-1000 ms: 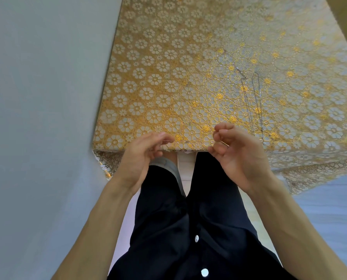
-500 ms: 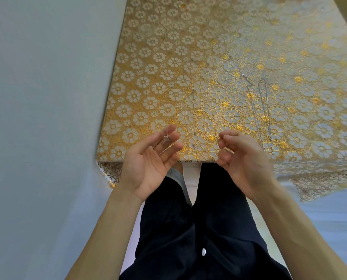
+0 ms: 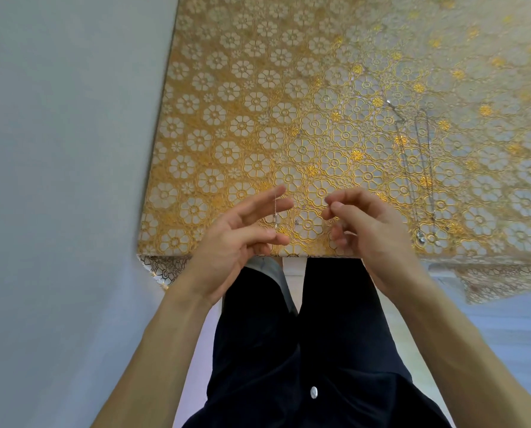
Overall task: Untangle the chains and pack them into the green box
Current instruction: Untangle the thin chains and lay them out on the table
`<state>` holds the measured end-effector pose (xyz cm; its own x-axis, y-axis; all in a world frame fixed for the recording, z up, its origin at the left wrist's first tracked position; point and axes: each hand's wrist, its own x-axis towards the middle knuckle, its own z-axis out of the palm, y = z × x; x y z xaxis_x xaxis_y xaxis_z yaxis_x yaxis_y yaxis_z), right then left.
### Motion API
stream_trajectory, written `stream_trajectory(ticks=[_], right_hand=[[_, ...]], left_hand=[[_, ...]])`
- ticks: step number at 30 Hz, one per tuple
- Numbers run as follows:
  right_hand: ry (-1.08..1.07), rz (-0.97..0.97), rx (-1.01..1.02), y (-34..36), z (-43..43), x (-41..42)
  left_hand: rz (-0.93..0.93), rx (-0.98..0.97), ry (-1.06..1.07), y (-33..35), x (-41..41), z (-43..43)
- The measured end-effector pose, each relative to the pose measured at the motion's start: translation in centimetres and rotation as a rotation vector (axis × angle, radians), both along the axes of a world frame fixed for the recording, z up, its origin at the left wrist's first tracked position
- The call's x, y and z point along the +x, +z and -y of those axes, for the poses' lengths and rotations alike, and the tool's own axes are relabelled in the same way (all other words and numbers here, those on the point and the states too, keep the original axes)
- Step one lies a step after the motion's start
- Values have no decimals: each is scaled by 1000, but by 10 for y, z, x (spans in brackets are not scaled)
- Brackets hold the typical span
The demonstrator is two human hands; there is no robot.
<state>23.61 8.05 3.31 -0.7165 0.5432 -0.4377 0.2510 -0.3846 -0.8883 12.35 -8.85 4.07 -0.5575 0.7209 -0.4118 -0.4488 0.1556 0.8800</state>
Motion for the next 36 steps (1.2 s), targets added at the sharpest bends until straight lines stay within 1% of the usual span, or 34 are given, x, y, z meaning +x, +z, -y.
stream_trajectory(ticks=[4, 8, 15, 23, 27, 31, 36], right_hand=[[4, 23, 101, -3, -7, -6], [8, 49, 188, -8, -12, -8], [-19, 30, 171, -10, -15, -8], [-41, 32, 174, -9, -14, -10], [-41, 37, 175, -7, -13, -11], [-65, 25, 146, -4, -13, -9], [-88, 8, 133, -2, -15, -4]], left_hand=[[-5, -3, -24, -6, -7, -2], [7, 6, 5, -11, -13, -4], [-84, -26, 15, -18, -17, -5], [-105, -21, 62, -19, -19, -3], [-66, -38, 97, -14, -19, -4], [-102, -53, 153, -12, -21, -3], [-115, 1, 222, -12, -21, 2]])
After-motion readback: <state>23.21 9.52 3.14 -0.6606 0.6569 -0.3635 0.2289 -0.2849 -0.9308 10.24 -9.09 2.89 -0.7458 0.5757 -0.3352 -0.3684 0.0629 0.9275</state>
